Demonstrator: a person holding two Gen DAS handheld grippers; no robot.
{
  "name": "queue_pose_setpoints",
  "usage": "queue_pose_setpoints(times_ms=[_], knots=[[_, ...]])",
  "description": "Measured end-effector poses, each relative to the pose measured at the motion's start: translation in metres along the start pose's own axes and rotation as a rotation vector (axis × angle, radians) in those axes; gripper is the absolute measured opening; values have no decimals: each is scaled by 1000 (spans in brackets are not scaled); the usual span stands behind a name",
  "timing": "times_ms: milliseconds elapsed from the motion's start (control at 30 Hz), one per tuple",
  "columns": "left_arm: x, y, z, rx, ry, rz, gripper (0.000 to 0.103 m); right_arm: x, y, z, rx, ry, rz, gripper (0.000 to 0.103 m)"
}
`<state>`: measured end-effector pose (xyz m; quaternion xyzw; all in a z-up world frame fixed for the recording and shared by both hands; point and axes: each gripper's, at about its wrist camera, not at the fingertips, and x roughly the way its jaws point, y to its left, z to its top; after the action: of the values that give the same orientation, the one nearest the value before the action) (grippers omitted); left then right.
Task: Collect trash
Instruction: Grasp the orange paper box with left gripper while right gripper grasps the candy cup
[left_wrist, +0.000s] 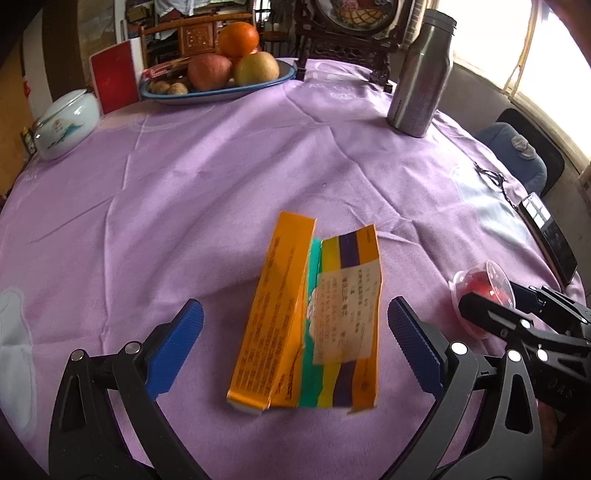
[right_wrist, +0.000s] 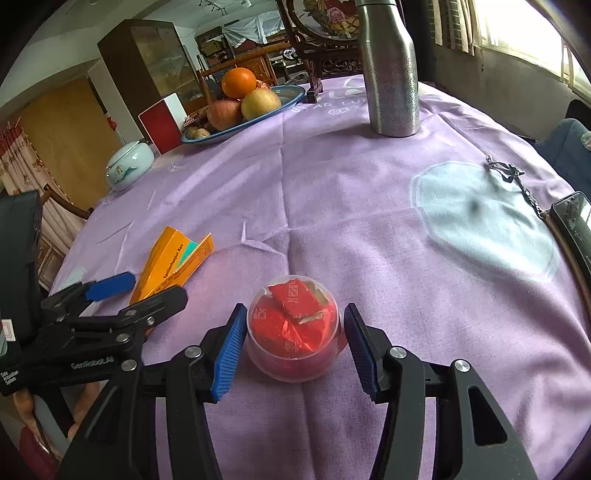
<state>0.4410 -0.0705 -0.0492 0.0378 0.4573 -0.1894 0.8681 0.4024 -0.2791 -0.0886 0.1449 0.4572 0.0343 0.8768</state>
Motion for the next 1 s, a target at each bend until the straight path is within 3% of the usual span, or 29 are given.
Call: queue_pose_setpoints(times_ms=[200,433,767,1000], knots=[[7,8,6,-33,17,-44,96,1,-4,1,18,2,8,54],[0,17,8,-86,5,-101,66,1,-5,1,23,3,10,54],[-1,15,6,-94,19,-127,65,3,-4,1,19,14,19,55],[-3,12,3,-80,25,-103,65,5,-1,1,5,24,3,57]])
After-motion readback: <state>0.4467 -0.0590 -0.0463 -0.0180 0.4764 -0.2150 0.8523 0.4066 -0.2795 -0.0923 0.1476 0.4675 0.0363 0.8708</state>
